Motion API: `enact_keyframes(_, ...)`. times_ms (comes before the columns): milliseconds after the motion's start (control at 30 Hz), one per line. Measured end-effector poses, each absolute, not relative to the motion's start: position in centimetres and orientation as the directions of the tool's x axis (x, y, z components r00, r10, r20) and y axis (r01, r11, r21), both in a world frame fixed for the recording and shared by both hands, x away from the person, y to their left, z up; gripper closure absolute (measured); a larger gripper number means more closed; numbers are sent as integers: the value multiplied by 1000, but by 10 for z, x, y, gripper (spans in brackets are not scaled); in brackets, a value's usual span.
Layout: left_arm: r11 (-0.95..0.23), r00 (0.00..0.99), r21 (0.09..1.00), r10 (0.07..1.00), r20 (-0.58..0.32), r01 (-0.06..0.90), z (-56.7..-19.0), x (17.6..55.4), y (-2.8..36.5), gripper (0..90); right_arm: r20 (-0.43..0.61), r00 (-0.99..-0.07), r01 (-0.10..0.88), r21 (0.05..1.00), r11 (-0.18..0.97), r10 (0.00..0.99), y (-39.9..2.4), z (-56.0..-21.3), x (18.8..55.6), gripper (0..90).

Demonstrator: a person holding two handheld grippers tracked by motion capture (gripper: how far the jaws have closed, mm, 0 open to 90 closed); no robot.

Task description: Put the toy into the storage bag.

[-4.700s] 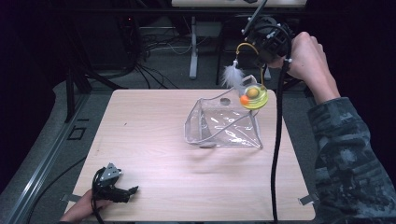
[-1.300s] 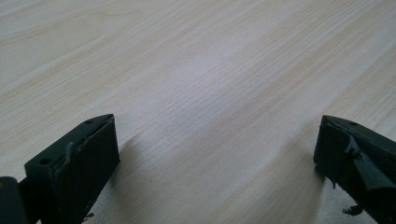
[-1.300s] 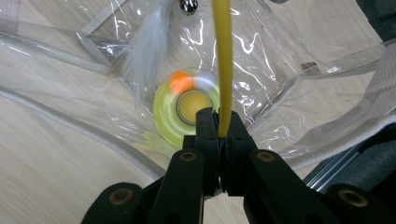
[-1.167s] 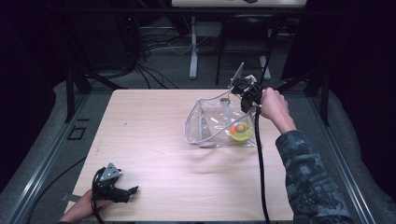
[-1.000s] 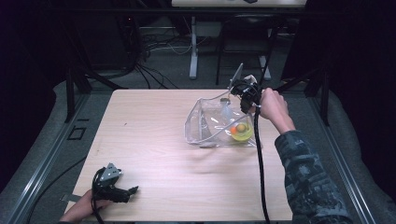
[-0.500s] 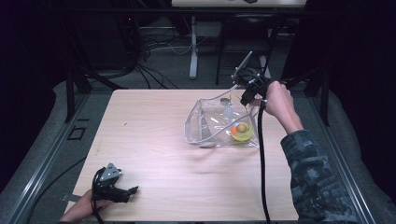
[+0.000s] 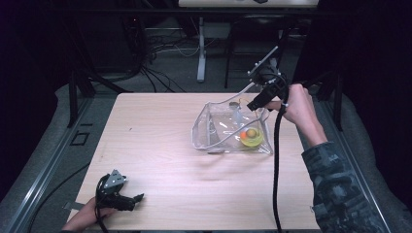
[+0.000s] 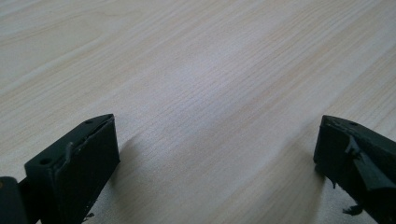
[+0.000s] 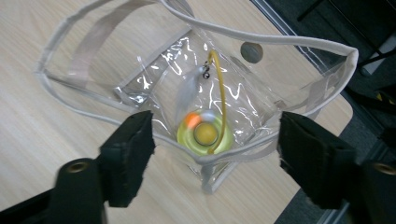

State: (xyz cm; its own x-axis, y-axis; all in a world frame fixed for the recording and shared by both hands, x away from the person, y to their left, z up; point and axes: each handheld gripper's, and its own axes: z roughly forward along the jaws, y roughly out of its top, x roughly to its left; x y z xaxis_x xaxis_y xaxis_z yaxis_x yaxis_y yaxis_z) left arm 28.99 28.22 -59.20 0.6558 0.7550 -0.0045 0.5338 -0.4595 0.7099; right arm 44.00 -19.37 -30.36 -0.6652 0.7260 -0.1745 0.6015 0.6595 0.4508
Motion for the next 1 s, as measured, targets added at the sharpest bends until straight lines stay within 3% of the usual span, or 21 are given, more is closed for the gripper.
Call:
enact_keyframes(233, -460, 656, 710, 755, -4, 534, -592, 290, 282, 0, -208, -657, 570, 491, 659, 724, -196, -300, 422, 49)
enact_keyframes(433, -463, 658, 709, 753, -1, 531, -592, 290, 282, 0, -209, -656, 549, 526, 649, 725, -199, -299, 409, 0)
enact_keyframes(1000, -458, 655, 713, 756, -3, 532, -592, 290, 282, 0, -171, -636, 577, 542, 611, 752, -232, -342, 384, 0)
